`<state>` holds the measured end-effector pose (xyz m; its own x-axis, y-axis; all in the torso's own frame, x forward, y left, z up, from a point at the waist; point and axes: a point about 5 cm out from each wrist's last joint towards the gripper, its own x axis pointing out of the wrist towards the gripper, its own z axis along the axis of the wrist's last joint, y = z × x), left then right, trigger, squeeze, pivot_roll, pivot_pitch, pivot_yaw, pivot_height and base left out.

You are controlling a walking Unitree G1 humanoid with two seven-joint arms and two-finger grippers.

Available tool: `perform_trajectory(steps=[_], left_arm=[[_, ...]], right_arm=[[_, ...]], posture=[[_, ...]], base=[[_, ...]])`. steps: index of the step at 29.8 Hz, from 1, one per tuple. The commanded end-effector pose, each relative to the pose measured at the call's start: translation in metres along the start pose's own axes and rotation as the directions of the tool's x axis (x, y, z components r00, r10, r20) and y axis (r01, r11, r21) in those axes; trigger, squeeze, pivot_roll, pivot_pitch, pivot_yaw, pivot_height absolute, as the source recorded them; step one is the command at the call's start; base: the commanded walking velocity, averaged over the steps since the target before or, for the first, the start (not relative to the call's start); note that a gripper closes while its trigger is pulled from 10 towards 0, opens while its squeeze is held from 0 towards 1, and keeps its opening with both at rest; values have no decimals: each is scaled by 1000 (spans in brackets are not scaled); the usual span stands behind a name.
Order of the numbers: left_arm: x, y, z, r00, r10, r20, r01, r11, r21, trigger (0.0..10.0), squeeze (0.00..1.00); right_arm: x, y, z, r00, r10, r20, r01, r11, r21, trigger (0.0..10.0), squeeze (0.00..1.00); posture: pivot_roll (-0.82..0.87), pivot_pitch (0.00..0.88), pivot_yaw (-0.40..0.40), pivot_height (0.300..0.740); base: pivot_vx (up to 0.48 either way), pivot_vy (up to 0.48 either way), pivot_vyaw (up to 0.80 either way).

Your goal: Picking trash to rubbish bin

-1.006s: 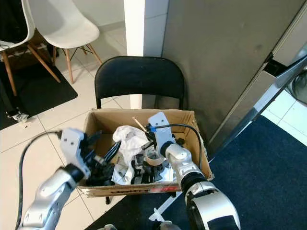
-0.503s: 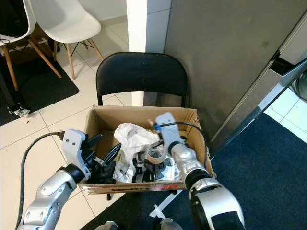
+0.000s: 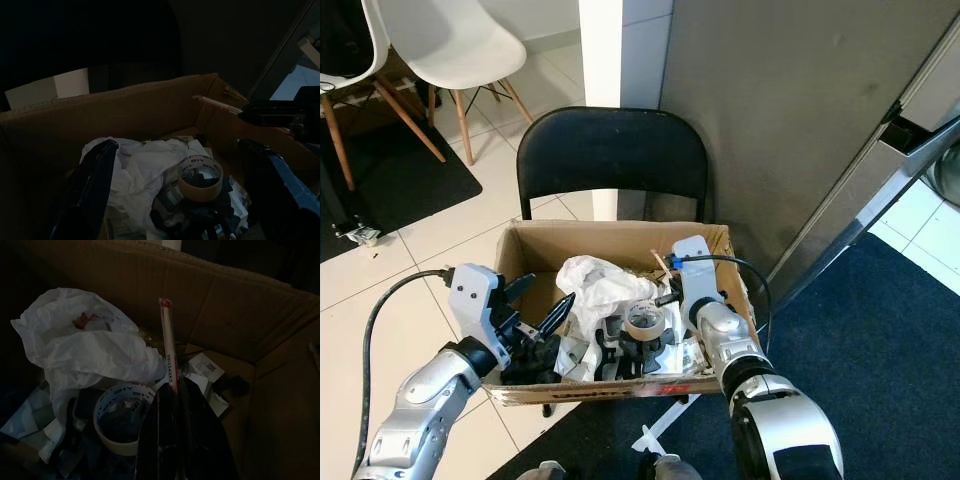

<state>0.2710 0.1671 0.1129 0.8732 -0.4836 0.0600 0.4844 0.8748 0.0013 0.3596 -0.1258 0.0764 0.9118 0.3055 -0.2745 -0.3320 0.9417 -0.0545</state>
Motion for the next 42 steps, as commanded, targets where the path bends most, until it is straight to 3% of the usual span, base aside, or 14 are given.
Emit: perform_trajectory(steps=[1, 8, 9, 10, 11, 15, 16, 17, 18, 26, 31, 35, 39, 42], left_arm=[[-2, -2, -5, 999, -16, -28, 16, 1000, 1, 10000, 0], [-2, -2, -4, 999, -31, -32, 32, 999, 7, 10000, 0], [-2, -2, -5, 999, -32, -32, 32, 999, 6, 10000, 0], [-2, -2, -5, 999, -32, -32, 32, 999, 6, 10000, 0], [-2, -2, -5, 999, -33, -32, 33, 999, 6, 10000, 0], [-1, -2, -5, 999, -37, -31, 38, 999, 12, 10000, 0], [-1, -2, -5, 999, -33, -30, 33, 999, 16, 10000, 0], [-1, -1, -5, 999, -30, -30, 30, 999, 18, 10000, 0], [-1, -1, -4, 999, -25, -28, 26, 999, 20, 10000, 0], [-9, 4, -3, 998, 62, -16, -62, 998, 22, 10000, 0], [-33, 28, -9, 905, 420, -71, -416, 907, 62, 10000, 0], [-38, 27, -9, 860, 508, -50, -498, 857, 133, 10000, 0], [-41, 32, -14, 813, 581, -37, -575, 811, 108, 10000, 0], [-43, 32, -15, 792, 609, -43, -602, 791, 111, 10000, 0]], right_arm=[[-3, -2, -8, 1000, -4, -28, 5, 1000, 9, 10000, 0], [-3, -1, -8, 1000, 15, -25, -14, 999, 34, 10000, 0], [-3, -1, -9, 999, 21, -24, -20, 999, 38, 10000, 235], [-3, -1, -9, 999, 21, -24, -20, 999, 38, 10000, 235], [-3, 0, -9, 999, 29, -25, -28, 999, 43, 10000, 1000], [-5, -4, -13, 999, 10, -45, -9, 999, 32, 10000, 1000], [-6, -5, -14, 999, 3, -47, -1, 999, 41, 10000, 533], [-6, -5, -15, 999, 1, -47, 1, 999, 48, 10000, 533], [-7, -6, -16, 999, -3, -44, 5, 998, 61, 10000, 0], [-24, -37, -22, 979, -180, 95, 150, 954, 261, 10000, 0], [-62, -63, -50, 929, -332, 166, 263, 904, 336, 10000, 0], [-74, -58, -60, 935, -307, 177, 234, 910, 341, 10000, 0], [-78, -52, -63, 926, -324, 194, 250, 911, 328, 10000, 0], [-80, -34, -63, 940, -242, 242, 167, 941, 295, 10000, 0]], posture=[[66, 215, -80, 740], [68, 212, -78, 740], [68, 211, -78, 740], [68, 211, -78, 740], [67, 210, -78, 740], [69, 202, -75, 740], [69, 197, -73, 740], [69, 195, -73, 740], [68, 192, -73, 740], [59, 171, -78, 740], [45, 159, -75, 740], [40, 151, -69, 740], [34, 144, -63, 740], [36, 135, -59, 740]], base=[[0, 0, 0], [0, 0, 0], [0, 0, 0], [0, 0, 0], [0, 0, 0], [0, 0, 0], [0, 0, 0], [0, 0, 0], [0, 0, 0], [0, 0, 0], [0, 0, 0], [0, 0, 0], [0, 0, 0], [0, 0, 0]])
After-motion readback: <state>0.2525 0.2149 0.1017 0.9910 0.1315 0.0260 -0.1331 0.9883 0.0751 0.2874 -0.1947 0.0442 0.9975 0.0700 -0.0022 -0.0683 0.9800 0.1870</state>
